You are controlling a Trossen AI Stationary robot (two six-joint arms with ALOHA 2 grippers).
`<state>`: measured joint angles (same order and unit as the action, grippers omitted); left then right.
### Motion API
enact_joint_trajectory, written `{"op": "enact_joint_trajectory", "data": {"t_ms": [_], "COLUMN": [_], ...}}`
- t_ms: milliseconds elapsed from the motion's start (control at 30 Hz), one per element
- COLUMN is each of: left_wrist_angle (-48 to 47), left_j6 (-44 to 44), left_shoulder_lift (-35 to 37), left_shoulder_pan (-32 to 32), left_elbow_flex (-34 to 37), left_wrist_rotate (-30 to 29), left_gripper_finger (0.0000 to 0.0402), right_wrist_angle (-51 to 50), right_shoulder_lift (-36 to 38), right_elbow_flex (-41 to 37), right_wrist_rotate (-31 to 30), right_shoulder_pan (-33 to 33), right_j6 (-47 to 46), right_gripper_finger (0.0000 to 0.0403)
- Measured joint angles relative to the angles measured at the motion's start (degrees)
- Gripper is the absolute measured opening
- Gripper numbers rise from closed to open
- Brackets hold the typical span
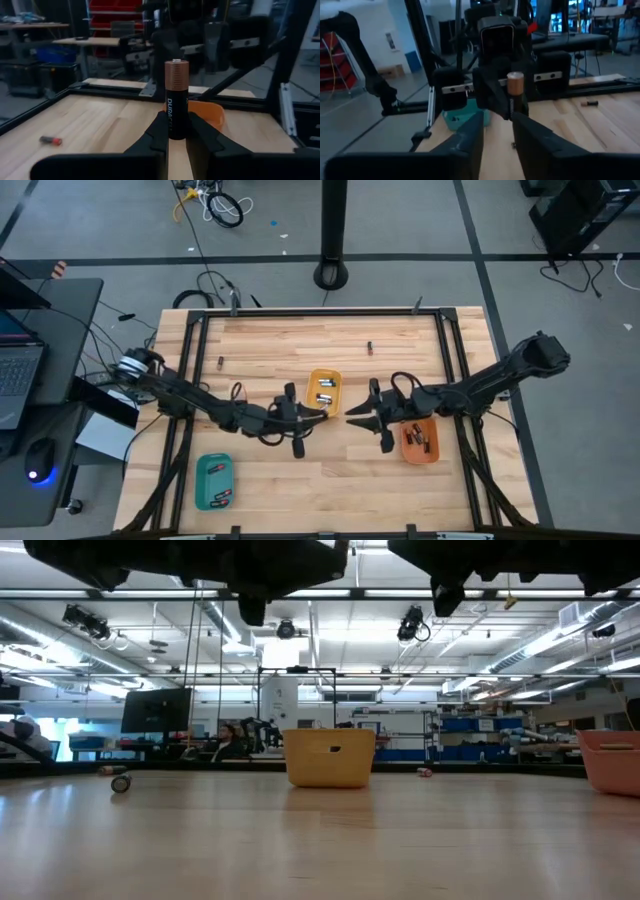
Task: Sort batteries
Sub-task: Put the brown battery into the orange bin
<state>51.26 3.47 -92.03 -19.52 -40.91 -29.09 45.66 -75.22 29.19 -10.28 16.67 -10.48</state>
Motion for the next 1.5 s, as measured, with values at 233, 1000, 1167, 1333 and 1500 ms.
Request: {"op": "enact_joint_trajectory", "data": {"t_ms": [233,1000,1167,1333,1500], "left_wrist_angle": [1.67,1.67,1.23,0.06,-0.66], "left_j6": [-0.55,-1.93,-2.49,-2.86,-3.37], "left_shoulder_lift": [-2.68,-8.31,-8.31,-8.31,-8.31], "left_shoulder_pan": [0.43,0.8,0.8,0.8,0.8], "left_elbow_flex": [-1.88,-6.84,-6.84,-6.84,-6.86], "left_wrist_rotate": [2.42,5.37,4.86,3.88,3.45], "left_gripper_finger": [0.0044,0.0044,0.0044,0.0066,0.0091], "right_wrist_angle": [7.41,7.4,7.06,6.33,4.31], "right_shoulder_lift": [-5.18,-9.16,-9.16,-9.14,-6.61], "right_elbow_flex": [0.57,3.58,3.58,3.58,3.54], "right_wrist_rotate": [-0.9,-1.2,-1.2,-1.22,-1.2], "right_shoulder_pan": [0.0,0.08,0.13,0.1,-0.27], "right_j6": [0.15,3.43,4.48,4.43,4.46], "right_gripper_finger": [0.0173,0.0071,0.0066,0.0066,0.0066]}}
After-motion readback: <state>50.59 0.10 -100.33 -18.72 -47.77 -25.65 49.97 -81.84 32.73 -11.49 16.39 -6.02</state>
